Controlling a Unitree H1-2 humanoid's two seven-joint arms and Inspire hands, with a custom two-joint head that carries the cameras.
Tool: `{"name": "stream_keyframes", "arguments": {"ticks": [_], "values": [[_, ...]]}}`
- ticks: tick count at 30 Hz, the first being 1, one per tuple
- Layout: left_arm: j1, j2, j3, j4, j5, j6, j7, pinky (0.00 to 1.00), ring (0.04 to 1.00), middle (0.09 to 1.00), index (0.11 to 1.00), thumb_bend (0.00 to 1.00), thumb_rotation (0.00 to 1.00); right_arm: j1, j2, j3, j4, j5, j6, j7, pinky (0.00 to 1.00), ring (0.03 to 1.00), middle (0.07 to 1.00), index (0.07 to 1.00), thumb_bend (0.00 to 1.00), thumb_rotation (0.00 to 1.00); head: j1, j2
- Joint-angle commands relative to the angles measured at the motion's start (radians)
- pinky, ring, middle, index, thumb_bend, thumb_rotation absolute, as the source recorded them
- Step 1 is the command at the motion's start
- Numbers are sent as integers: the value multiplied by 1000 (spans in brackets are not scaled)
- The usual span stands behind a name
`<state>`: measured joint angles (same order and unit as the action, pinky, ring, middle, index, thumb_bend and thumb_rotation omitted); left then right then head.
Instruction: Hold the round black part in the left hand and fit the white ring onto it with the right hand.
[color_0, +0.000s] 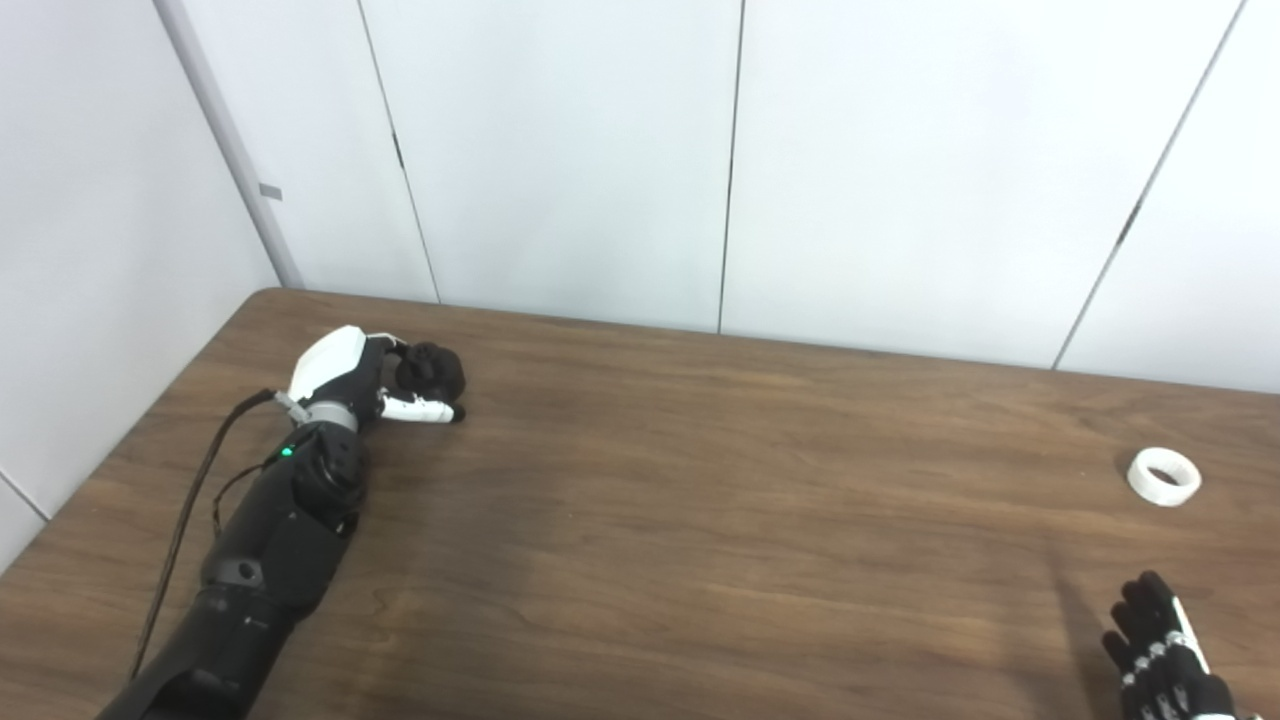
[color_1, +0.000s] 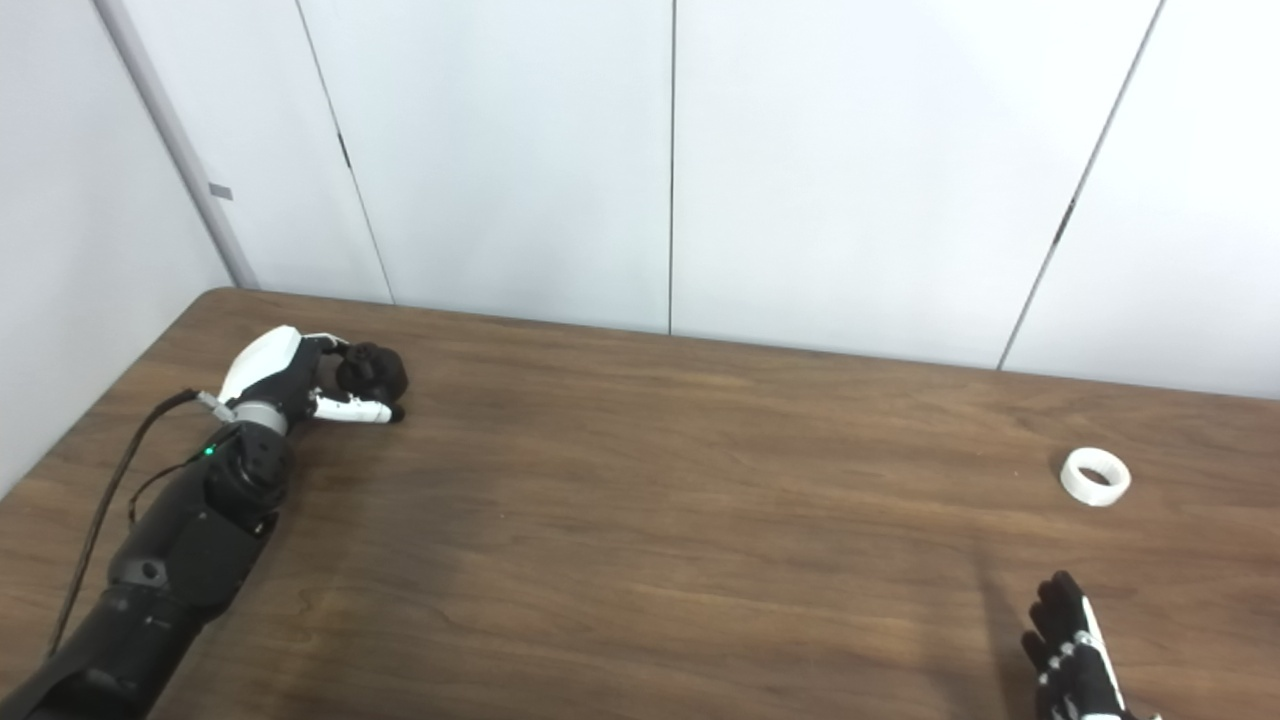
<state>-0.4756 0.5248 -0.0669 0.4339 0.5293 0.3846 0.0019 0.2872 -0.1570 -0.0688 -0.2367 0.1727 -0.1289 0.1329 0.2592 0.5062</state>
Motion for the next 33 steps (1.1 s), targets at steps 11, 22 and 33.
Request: {"name": "stream_keyframes", "arguments": {"ticks": [11, 22, 33], "values": [[-52, 29, 5, -12, 8, -8, 32, 1000, 979, 908, 724, 889, 286, 27, 15, 6, 30, 2, -2, 0, 1000, 1000, 1000, 1000, 587, 1000, 3, 4], [-47, 17, 36, -6, -24, -45, 68, 963, 943, 814, 495, 550, 63, 33, 16, 7, 29, 6, 0, 3, 1000, 1000, 1000, 997, 598, 1000, 5, 5], [-44, 18, 29, -5, -31, -67, 92, 920, 899, 782, 482, 520, 43, 33, 14, 7, 24, 5, 1, 3, 1000, 1000, 1000, 1000, 618, 1000, 5, 5]]}}
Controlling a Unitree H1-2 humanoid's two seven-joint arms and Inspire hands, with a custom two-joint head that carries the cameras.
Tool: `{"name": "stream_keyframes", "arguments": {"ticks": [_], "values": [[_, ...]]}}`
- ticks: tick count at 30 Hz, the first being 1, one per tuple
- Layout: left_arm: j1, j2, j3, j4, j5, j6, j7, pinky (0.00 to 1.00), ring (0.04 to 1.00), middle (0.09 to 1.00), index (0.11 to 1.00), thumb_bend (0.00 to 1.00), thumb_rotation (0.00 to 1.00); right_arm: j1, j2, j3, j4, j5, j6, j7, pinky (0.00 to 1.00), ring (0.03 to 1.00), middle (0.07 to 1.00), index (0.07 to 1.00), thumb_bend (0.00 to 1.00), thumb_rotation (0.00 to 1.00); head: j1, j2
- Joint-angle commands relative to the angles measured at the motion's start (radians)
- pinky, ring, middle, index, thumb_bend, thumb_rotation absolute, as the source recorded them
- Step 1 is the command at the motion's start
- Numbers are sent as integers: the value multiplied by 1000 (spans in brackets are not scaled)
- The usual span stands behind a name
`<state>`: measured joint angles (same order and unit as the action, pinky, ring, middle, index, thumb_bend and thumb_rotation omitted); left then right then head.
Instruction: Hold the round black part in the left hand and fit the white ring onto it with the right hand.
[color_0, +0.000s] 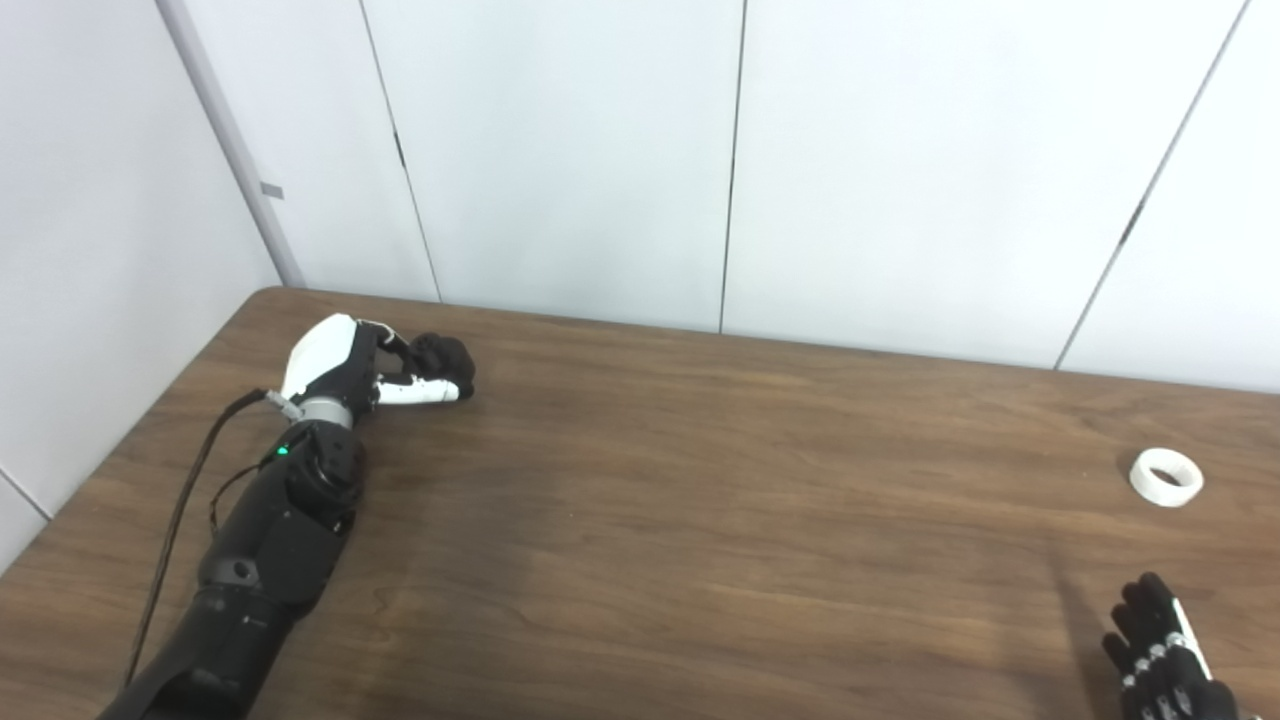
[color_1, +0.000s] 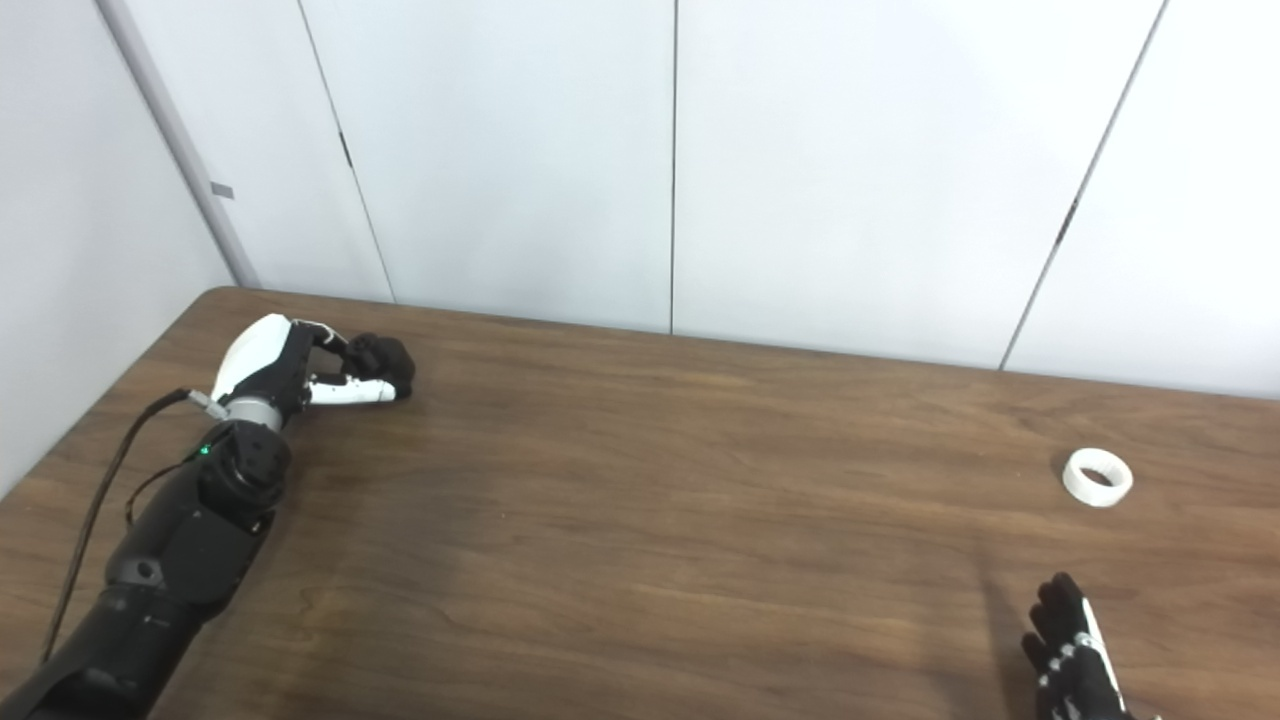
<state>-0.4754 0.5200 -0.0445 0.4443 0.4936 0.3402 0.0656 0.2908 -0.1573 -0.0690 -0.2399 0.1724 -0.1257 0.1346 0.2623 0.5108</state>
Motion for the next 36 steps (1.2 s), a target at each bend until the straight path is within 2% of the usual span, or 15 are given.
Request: {"name": "stream_keyframes", "arguments": {"ticks": [1, 13, 23, 29, 34, 36], "values": [[-44, 25, 5, -16, 7, -27, 29, 916, 890, 775, 483, 520, 43, 29, 15, 7, 27, 7, -2, 2, 1000, 1000, 1000, 1000, 620, 1000, 1, 0], [-17, 38, -19, -74, 29, -15, 16, 957, 908, 779, 483, 521, 44, 28, 11, 7, 27, 10, -4, 5, 1000, 1000, 1000, 1000, 605, 1000, 4, 4], [61, 19, -61, -295, 59, 54, -78, 912, 921, 785, 484, 521, 46, 27, 18, 9, 25, 6, 4, 0, 1000, 1000, 1000, 1000, 606, 1000, -18, 14], [109, -4, -119, -414, 87, 46, -128, 859, 887, 765, 485, 522, 45, 26, 21, 11, 23, -7, 8, -6, 1000, 1000, 994, 988, 597, 1000, -42, 25], [150, -40, -189, -522, 141, 60, -164, 943, 890, 763, 485, 522, 46, 22, 24, 16, 20, -12, 6, -5, 1000, 1000, 991, 988, 578, 1000, -61, 32], [174, -56, -237, -565, 189, 41, -172, 983, 877, 765, 486, 522, 47, 20, 29, 15, 19, -13, 14, -9, 1000, 1000, 988, 982, 588, 1000, -72, 37]]}}
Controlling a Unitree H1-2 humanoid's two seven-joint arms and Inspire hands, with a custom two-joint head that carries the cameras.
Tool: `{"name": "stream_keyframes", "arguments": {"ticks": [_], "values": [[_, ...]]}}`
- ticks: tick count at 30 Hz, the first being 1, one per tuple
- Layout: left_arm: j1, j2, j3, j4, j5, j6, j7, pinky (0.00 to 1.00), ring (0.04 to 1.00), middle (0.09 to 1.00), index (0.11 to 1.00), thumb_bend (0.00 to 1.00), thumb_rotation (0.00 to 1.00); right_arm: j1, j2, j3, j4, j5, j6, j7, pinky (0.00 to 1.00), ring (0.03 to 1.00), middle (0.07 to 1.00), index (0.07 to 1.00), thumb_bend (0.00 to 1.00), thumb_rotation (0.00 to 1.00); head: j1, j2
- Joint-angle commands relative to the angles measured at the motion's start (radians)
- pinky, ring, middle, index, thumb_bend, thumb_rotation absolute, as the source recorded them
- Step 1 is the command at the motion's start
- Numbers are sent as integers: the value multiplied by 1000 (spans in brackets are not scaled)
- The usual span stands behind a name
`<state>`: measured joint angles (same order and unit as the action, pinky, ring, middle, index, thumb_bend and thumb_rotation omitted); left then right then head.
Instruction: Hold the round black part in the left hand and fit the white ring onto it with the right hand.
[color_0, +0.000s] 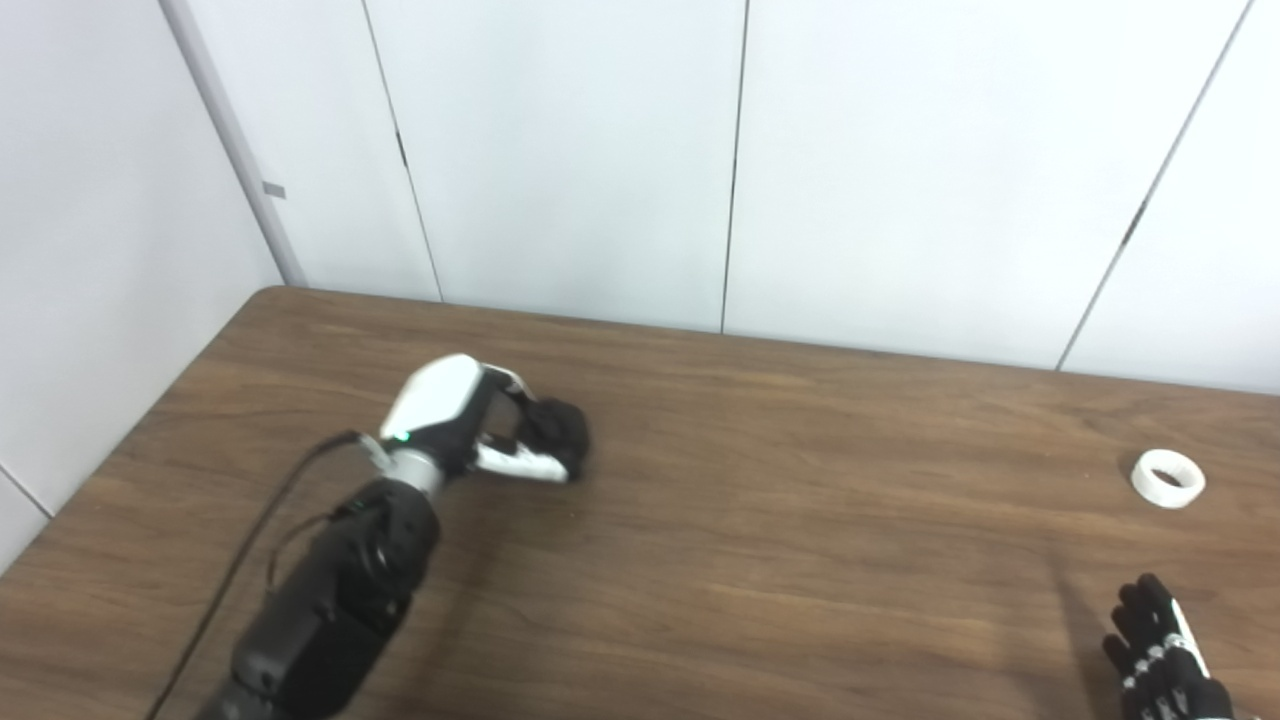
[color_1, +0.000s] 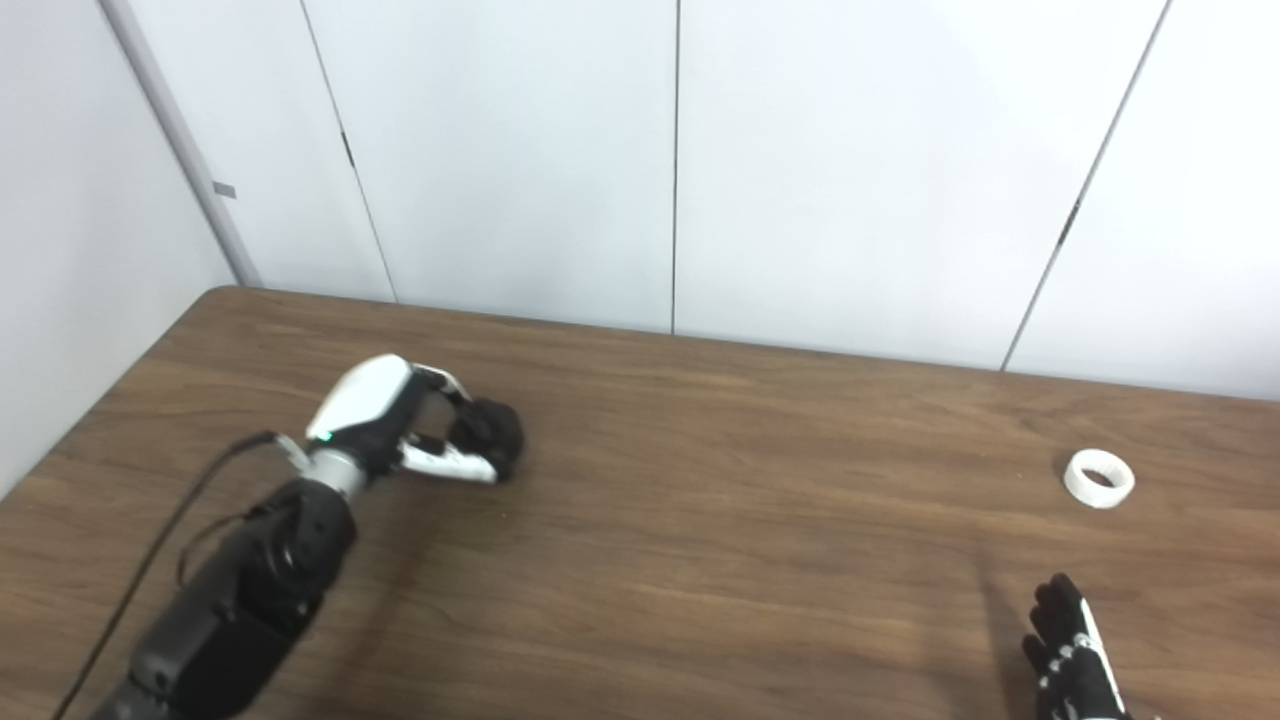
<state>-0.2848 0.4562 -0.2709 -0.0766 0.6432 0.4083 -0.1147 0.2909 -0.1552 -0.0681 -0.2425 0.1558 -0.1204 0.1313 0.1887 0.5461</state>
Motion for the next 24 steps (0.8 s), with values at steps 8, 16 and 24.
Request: {"name": "stream_keyframes", "arguments": {"ticks": [8, 16, 24], "values": [[42, -67, -86, -103, 135, -75, -5, 1000, 883, 769, 485, 522, 54, 17, 42, 19, 19, -16, 10, -19, 1000, 1000, 979, 971, 576, 1000, -49, 22], [97, -116, -158, -173, 211, -124, -30, 997, 879, 773, 485, 520, 56, 19, 59, 47, -3, -63, 10, -34, 1000, 985, 960, 954, 569, 979, -120, 52], [170, -162, -199, -220, 280, -173, -65, 1000, 887, 777, 484, 518, 55, 17, 74, 78, -27, -91, 19, -58, 1000, 989, 951, 951, 561, 953, -183, 84]]}}
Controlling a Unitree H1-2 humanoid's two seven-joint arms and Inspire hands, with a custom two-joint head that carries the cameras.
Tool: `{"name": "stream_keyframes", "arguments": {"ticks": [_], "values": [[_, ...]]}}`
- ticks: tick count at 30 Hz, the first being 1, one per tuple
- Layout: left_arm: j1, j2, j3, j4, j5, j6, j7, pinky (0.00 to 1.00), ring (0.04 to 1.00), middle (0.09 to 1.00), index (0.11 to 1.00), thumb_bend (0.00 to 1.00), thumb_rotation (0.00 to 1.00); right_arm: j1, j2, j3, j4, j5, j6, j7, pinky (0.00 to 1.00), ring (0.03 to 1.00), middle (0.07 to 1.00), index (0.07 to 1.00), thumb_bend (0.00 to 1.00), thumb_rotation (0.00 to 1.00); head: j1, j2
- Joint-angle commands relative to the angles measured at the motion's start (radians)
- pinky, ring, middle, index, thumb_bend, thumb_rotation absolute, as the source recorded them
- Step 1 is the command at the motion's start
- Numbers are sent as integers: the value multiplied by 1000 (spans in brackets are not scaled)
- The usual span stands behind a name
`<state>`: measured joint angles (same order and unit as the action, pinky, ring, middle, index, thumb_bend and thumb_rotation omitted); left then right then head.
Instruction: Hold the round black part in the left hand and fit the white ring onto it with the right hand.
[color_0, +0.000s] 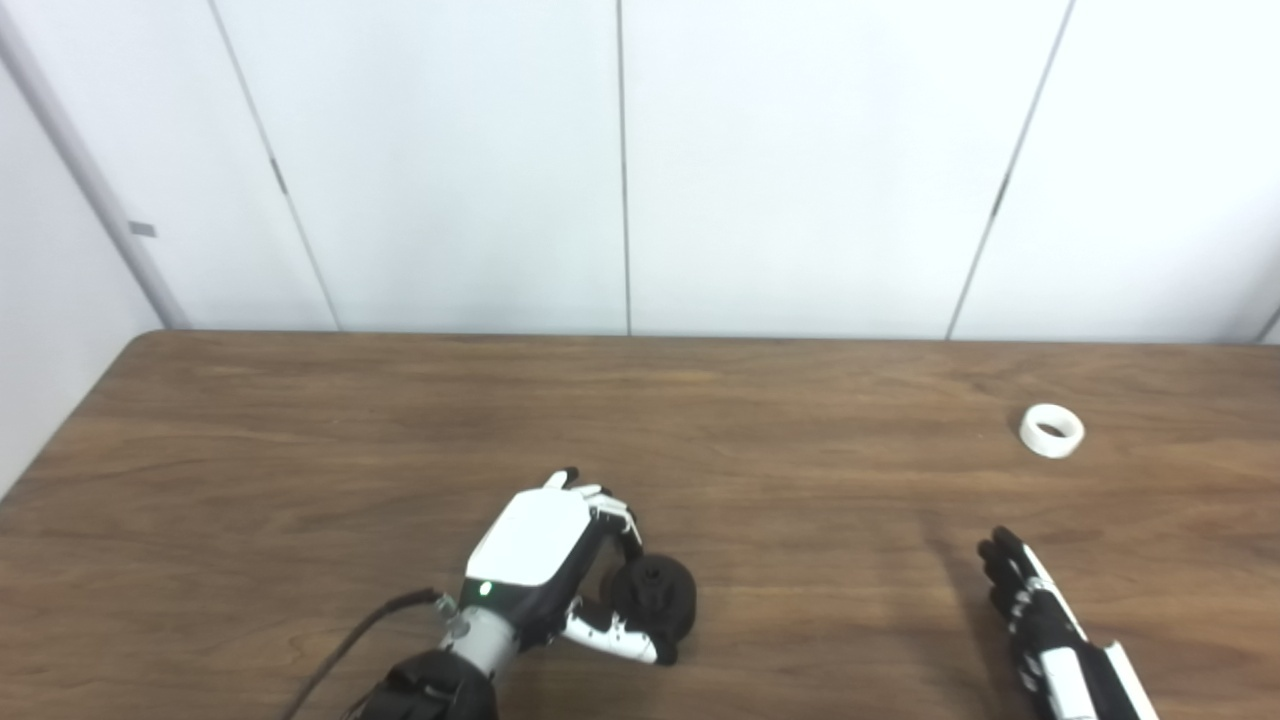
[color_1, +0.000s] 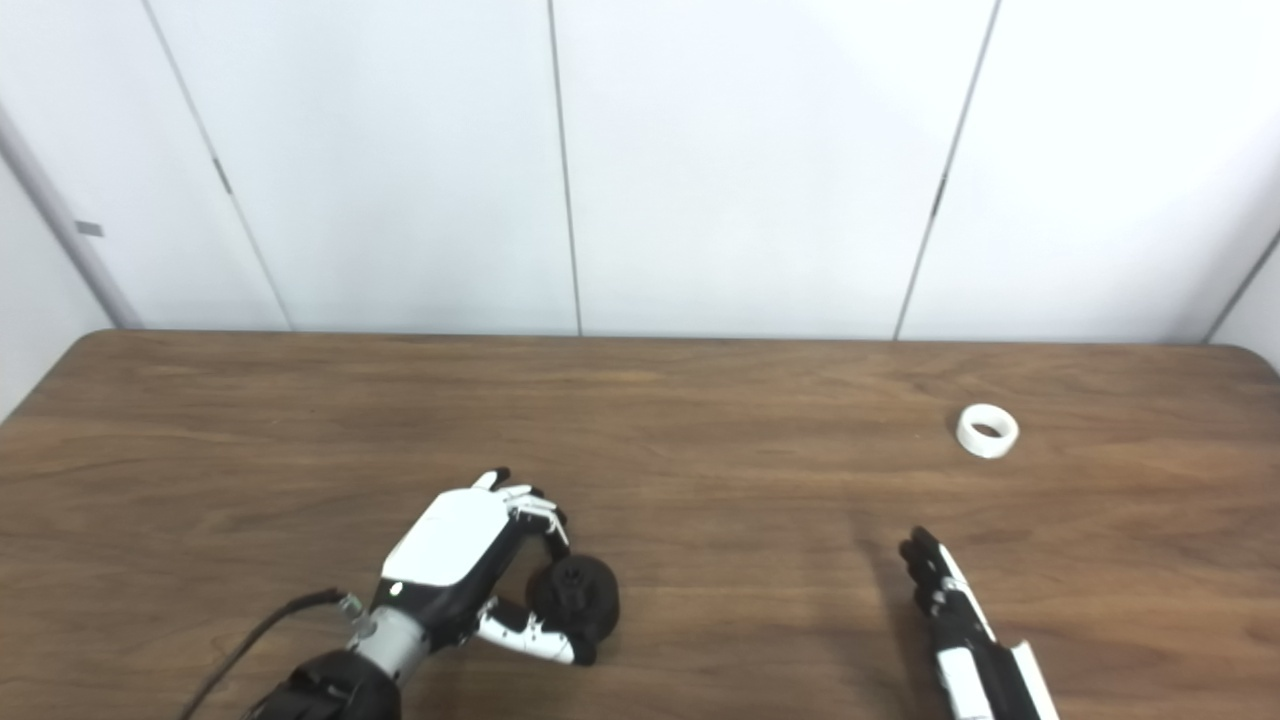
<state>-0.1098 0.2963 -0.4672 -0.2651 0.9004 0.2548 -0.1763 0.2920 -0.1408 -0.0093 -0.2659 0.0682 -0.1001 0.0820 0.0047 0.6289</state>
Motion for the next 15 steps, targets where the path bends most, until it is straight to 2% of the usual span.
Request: {"name": "stream_keyframes", "arguments": {"ticks": [1, 9, 13, 15], "values": [[3, -9, -6, -30, 30, -25, -2, 997, 886, 775, 484, 518, 55, 17, 60, 24, -7, -15, 3, -15, 1000, 989, 951, 952, 560, 958, -6, 5], [58, -50, -25, -36, 70, -50, -18, 1000, 894, 780, 484, 521, 55, 11, 60, 58, -48, -42, 50, -53, 1000, 997, 955, 950, 554, 974, -55, 48], [76, -55, -41, -18, 99, -75, 1, 1000, 891, 779, 485, 521, 55, 0, 62, 66, -70, -54, 73, -79, 1000, 994, 954, 942, 552, 959, -70, 65], [83, -57, -46, -11, 102, -88, 8, 1000, 890, 778, 485, 521, 55, -9, 68, 67, -89, -76, 97, -101, 1000, 996, 950, 933, 568, 916, -83, 77]]}}
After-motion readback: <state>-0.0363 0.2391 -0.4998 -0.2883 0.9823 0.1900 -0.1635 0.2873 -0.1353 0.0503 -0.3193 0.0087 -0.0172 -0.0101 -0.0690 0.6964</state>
